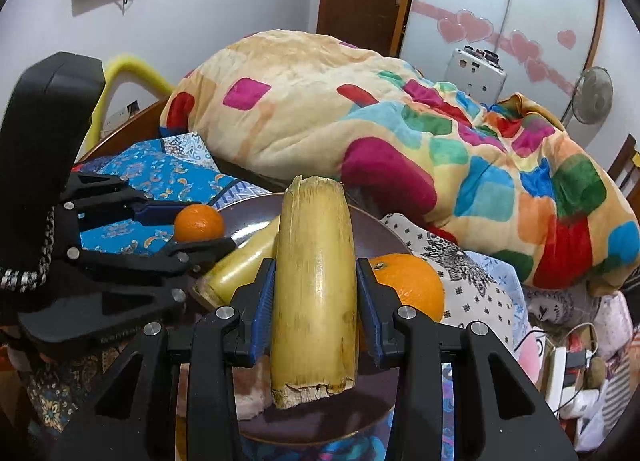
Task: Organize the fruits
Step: 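Carry the tangerine and long yellow cylinder onto the dark plate and release both, then grasp the peeled pomelo segment with the left tool and lift it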
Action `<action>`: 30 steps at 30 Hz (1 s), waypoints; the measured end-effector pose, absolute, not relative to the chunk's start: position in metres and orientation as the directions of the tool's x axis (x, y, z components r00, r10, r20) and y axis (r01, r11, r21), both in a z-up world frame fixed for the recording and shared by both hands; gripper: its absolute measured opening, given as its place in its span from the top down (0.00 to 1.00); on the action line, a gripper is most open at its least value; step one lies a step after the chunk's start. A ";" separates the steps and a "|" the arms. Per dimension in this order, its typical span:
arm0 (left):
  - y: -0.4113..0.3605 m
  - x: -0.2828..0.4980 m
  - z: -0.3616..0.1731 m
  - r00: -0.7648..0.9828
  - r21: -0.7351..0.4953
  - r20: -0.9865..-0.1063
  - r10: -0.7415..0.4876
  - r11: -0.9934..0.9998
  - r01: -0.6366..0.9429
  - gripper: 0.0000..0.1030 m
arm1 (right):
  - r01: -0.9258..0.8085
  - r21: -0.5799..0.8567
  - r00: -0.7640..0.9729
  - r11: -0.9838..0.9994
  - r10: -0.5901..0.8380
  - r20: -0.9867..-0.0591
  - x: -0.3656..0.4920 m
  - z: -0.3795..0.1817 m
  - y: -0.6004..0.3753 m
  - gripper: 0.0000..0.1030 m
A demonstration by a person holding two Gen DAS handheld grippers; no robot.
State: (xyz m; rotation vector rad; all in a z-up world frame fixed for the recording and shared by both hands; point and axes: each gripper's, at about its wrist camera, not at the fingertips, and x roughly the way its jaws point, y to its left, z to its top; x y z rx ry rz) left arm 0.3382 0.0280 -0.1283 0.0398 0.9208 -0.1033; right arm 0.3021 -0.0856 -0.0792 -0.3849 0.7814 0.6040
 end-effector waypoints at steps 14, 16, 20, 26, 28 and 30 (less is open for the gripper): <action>0.027 0.321 -0.113 0.619 -0.012 -0.782 -0.077 0.994 0.107 0.50 | -0.615 -0.052 0.539 0.787 0.371 -0.757 0.303 -0.075 -0.091 0.65; 0.027 0.315 -0.106 0.629 -0.012 -0.774 -0.074 0.995 0.103 0.50 | -0.610 -0.053 0.550 0.790 0.374 -0.747 0.298 -0.071 -0.095 0.65; 0.027 0.298 -0.091 0.651 -0.014 -0.755 -0.073 0.995 0.096 0.46 | -0.601 -0.048 0.572 0.798 0.388 -0.723 0.284 -0.058 -0.105 0.59; 0.023 0.264 -0.071 0.682 -0.010 -0.729 -0.065 0.996 0.084 0.32 | -0.579 -0.061 0.628 0.813 0.397 -0.670 0.250 -0.037 -0.122 0.53; 0.023 0.252 -0.068 0.684 -0.036 -0.725 -0.082 0.996 0.082 0.28 | -0.573 -0.052 0.633 0.818 0.401 -0.662 0.241 -0.033 -0.128 0.52; 0.022 0.241 -0.067 0.677 -0.058 -0.729 -0.100 0.995 0.084 0.24 | -0.563 -0.058 0.647 0.825 0.396 -0.651 0.228 -0.031 -0.134 0.51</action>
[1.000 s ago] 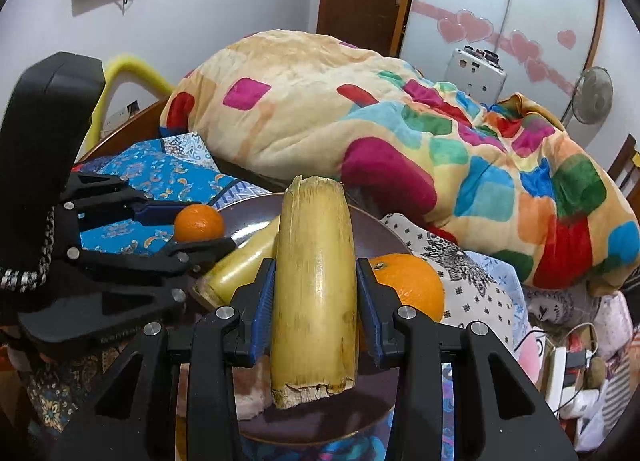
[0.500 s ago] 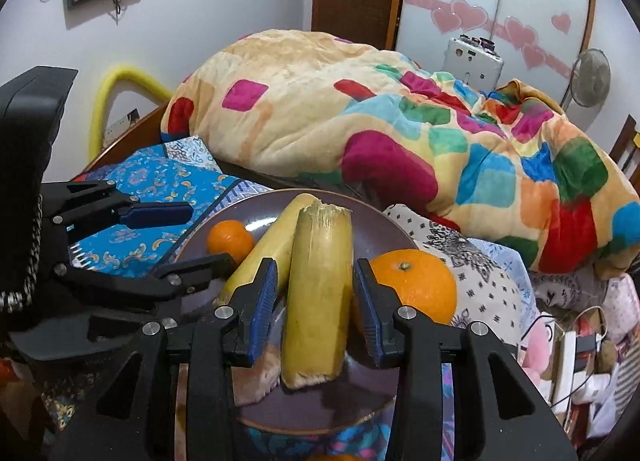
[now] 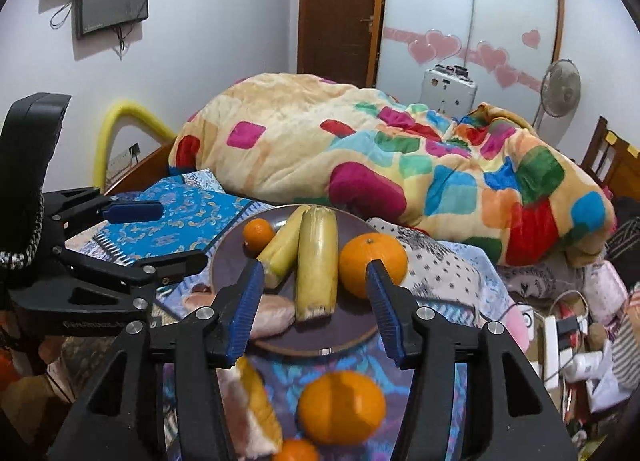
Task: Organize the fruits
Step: 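Grasp the peeled pomelo segment with the left tool and lift it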
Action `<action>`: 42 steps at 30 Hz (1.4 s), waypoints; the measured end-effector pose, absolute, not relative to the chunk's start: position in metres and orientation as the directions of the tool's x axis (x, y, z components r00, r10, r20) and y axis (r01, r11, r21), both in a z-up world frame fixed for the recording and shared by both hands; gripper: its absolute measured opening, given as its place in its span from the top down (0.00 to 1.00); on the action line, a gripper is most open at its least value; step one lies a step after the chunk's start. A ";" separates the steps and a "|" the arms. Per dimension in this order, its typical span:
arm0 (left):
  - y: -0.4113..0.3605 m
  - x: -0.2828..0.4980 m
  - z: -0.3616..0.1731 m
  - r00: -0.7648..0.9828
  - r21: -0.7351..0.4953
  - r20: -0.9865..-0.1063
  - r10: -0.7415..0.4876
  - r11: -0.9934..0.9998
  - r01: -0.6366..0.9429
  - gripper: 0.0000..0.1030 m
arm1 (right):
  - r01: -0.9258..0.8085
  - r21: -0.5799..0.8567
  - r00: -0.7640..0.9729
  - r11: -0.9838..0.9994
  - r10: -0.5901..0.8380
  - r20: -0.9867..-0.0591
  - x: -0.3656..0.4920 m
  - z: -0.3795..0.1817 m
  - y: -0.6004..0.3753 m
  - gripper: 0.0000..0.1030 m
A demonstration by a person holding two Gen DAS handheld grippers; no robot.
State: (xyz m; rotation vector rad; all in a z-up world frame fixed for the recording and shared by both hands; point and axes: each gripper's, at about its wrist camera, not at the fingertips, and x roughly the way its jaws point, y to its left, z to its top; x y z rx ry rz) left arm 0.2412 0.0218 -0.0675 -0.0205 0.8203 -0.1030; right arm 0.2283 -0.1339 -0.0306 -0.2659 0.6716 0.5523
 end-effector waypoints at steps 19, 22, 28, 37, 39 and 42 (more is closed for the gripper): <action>-0.059 0.203 -0.098 0.603 -0.063 -0.794 -0.083 0.997 0.055 0.16 | -0.467 -0.040 0.688 0.883 0.335 -0.644 0.171 -0.058 -0.208 0.48; -0.076 0.208 -0.105 0.589 -0.072 -0.803 -0.085 0.996 0.046 0.15 | -0.458 -0.050 0.695 0.887 0.323 -0.642 0.169 -0.060 -0.219 0.48; -0.085 0.221 -0.120 0.564 -0.079 -0.825 -0.043 0.996 -0.040 0.15 | -0.437 -0.016 0.692 0.899 0.324 -0.646 0.169 -0.067 -0.245 0.47; -0.065 0.208 -0.133 0.554 -0.078 -0.831 -0.042 0.996 -0.042 0.16 | -0.434 0.004 0.683 0.901 0.332 -0.650 0.169 -0.075 -0.254 0.47; -0.055 0.199 -0.133 0.550 -0.055 -0.835 -0.031 0.998 -0.028 0.21 | -0.440 0.008 0.679 0.898 0.338 -0.652 0.169 -0.077 -0.253 0.47; -0.041 0.187 -0.135 0.544 -0.029 -0.839 -0.019 1.000 -0.009 0.24 | -0.448 0.003 0.675 0.894 0.341 -0.655 0.168 -0.080 -0.248 0.47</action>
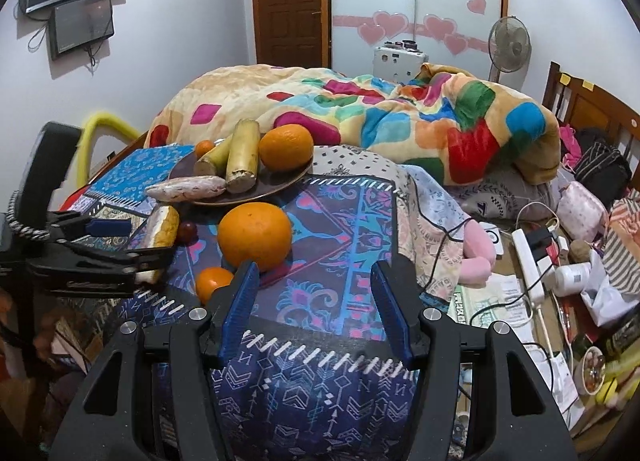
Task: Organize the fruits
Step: 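Grasp the peeled pomelo segment with the left tool and lift it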
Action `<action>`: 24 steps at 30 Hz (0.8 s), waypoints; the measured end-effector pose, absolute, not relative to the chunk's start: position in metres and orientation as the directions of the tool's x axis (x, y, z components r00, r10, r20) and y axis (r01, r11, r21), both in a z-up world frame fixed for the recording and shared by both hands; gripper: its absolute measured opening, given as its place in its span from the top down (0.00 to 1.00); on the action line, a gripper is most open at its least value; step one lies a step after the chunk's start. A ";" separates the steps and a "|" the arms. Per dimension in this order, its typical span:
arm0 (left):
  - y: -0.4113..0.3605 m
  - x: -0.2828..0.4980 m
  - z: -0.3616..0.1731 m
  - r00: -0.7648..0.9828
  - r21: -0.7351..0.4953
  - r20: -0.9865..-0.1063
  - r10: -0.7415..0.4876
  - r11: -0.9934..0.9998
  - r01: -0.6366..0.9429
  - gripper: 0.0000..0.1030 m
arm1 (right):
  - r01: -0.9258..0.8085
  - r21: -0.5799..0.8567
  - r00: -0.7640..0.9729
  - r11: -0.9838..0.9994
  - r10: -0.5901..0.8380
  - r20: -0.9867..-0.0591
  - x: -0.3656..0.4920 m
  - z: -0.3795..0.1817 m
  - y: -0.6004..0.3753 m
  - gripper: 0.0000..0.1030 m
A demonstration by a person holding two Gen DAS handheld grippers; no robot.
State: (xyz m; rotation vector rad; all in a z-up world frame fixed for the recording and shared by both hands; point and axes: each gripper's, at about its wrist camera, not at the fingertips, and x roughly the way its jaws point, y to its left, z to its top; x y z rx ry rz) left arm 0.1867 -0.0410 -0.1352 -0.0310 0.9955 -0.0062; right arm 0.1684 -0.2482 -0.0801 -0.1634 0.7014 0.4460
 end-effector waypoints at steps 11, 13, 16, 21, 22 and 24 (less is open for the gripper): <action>-0.022 0.190 -0.138 0.499 -0.102 -0.860 -0.109 0.994 0.042 0.30 | -0.484 0.012 0.649 0.875 0.368 -0.665 0.172 -0.089 -0.225 0.47; -0.021 0.197 -0.143 0.499 -0.116 -0.858 -0.120 0.992 0.039 0.30 | -0.489 0.005 0.647 0.872 0.367 -0.668 0.175 -0.090 -0.221 0.46; -0.021 0.203 -0.144 0.519 -0.108 -0.847 -0.118 0.993 0.050 0.30 | -0.491 -0.002 0.648 0.871 0.364 -0.669 0.179 -0.092 -0.213 0.38; -0.019 0.206 -0.144 0.540 -0.107 -0.832 -0.128 0.992 0.069 0.42 | -0.502 -0.008 0.638 0.865 0.364 -0.679 0.190 -0.100 -0.202 0.38; -0.019 0.206 -0.144 0.542 -0.104 -0.830 -0.128 0.992 0.074 0.45 | -0.504 -0.009 0.633 0.864 0.362 -0.685 0.193 -0.103 -0.199 0.38; -0.017 0.207 -0.143 0.540 -0.115 -0.830 -0.142 0.990 0.084 0.47 | -0.504 -0.009 0.625 0.863 0.358 -0.694 0.199 -0.109 -0.195 0.38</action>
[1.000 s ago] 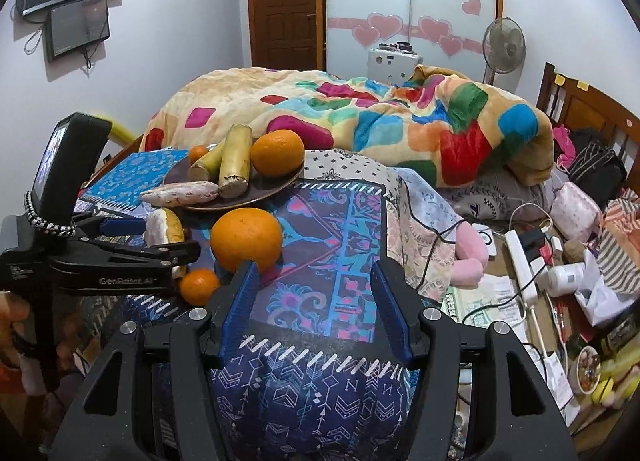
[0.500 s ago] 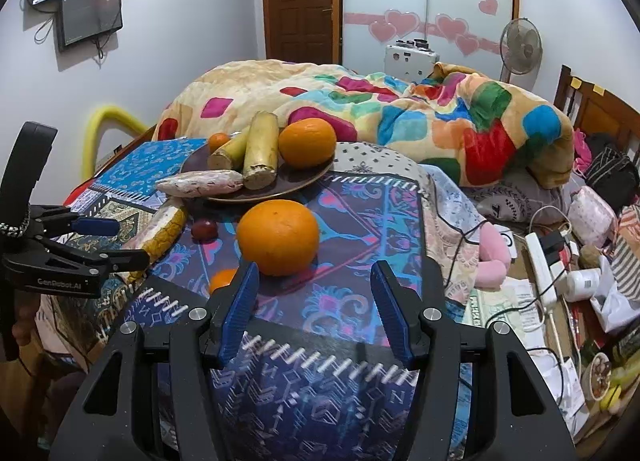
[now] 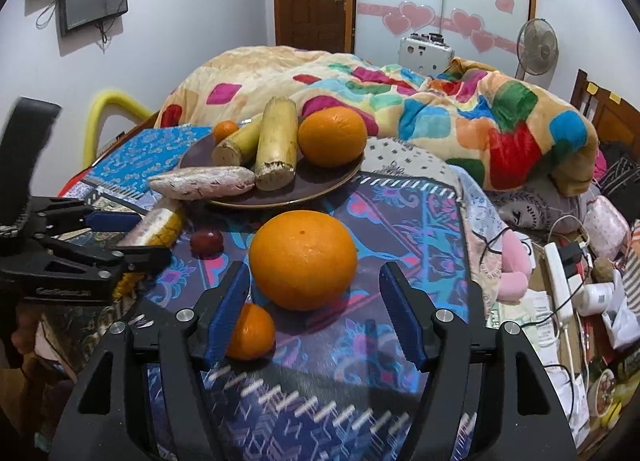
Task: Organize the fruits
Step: 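Grasp the peeled pomelo segment with the left tool and lift it, then grasp the large orange with the right tool while the left tool carries the pomelo toward the plate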
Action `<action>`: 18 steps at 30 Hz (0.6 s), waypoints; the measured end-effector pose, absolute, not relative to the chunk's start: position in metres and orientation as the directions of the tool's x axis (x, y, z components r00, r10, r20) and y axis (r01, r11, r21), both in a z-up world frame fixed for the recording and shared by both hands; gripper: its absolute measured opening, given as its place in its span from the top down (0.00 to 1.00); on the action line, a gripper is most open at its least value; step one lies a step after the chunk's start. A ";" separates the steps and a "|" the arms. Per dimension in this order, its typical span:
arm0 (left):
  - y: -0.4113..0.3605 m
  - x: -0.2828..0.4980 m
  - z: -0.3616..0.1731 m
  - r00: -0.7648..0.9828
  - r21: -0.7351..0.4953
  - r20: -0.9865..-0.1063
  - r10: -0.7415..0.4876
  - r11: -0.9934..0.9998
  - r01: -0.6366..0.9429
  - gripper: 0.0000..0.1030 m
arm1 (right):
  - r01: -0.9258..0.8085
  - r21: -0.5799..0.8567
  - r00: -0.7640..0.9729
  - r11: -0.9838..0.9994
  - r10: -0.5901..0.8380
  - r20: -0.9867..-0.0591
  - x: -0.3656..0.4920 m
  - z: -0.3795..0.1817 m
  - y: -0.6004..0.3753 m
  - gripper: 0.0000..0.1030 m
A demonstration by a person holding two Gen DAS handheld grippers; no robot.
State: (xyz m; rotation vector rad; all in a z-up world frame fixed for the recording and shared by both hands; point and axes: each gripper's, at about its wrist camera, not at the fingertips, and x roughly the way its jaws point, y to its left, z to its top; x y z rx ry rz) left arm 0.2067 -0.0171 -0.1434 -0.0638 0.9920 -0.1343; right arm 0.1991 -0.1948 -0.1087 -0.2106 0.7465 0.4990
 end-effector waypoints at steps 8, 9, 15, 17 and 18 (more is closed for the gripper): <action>-0.010 0.204 -0.142 0.542 -0.136 -0.824 -0.168 0.986 0.098 0.51 | -0.523 0.053 0.573 0.851 0.397 -0.717 0.213 -0.121 -0.184 0.36; -0.008 0.203 -0.141 0.543 -0.141 -0.823 -0.170 0.985 0.096 0.51 | -0.518 0.050 0.573 0.854 0.390 -0.721 0.214 -0.122 -0.183 0.37; 0.000 0.189 -0.139 0.544 -0.145 -0.823 -0.163 0.986 0.077 0.51 | -0.504 0.101 0.561 0.858 0.414 -0.717 0.215 -0.121 -0.191 0.41; 0.004 0.184 -0.137 0.546 -0.147 -0.822 -0.160 0.987 0.069 0.52 | -0.497 0.113 0.561 0.860 0.419 -0.714 0.212 -0.119 -0.194 0.42; 0.006 0.181 -0.134 0.554 -0.140 -0.818 -0.153 0.988 0.066 0.52 | -0.495 0.111 0.566 0.862 0.417 -0.711 0.211 -0.118 -0.194 0.42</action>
